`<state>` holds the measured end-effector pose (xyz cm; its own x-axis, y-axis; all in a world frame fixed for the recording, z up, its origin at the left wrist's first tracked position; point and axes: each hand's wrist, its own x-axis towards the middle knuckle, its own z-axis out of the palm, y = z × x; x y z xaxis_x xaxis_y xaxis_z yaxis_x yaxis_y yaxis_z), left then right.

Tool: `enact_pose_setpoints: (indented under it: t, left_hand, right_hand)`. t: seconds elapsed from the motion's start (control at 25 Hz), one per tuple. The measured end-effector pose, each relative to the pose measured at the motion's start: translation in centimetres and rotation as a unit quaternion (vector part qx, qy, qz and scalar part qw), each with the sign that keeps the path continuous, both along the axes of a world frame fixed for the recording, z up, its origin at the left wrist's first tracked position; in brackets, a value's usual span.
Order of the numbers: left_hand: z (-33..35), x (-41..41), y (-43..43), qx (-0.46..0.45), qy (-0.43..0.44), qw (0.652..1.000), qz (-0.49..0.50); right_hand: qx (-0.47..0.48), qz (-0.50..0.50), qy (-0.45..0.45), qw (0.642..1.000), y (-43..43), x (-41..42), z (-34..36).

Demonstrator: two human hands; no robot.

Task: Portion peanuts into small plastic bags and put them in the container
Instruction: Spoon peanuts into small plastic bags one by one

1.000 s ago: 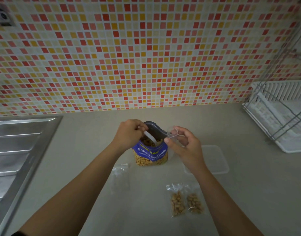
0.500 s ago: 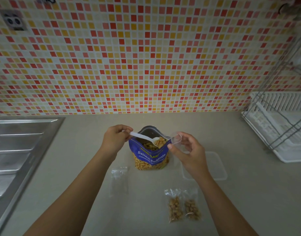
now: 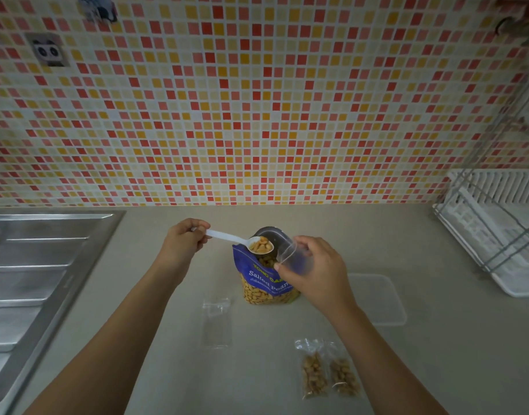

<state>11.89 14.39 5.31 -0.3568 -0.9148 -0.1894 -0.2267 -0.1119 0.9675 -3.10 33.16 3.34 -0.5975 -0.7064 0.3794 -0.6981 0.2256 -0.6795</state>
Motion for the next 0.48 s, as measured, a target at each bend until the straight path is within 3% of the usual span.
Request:
enact_pose_setpoints:
  t: [0.32, 0.48]
  left_hand:
    - [2.8, -0.3, -0.2, -0.025, 0.011, 0.998, -0.061]
    - [5.6, -1.7, 0.8, -0.123, -0.051, 0.983, -0.124]
  right_hand:
    - [0.036, -0.006, -0.009, 0.999, -1.1, 0.3, 0.3]
    - [0.011, -0.006, -0.033, 0.999, -1.5, 0.7, 0.3]
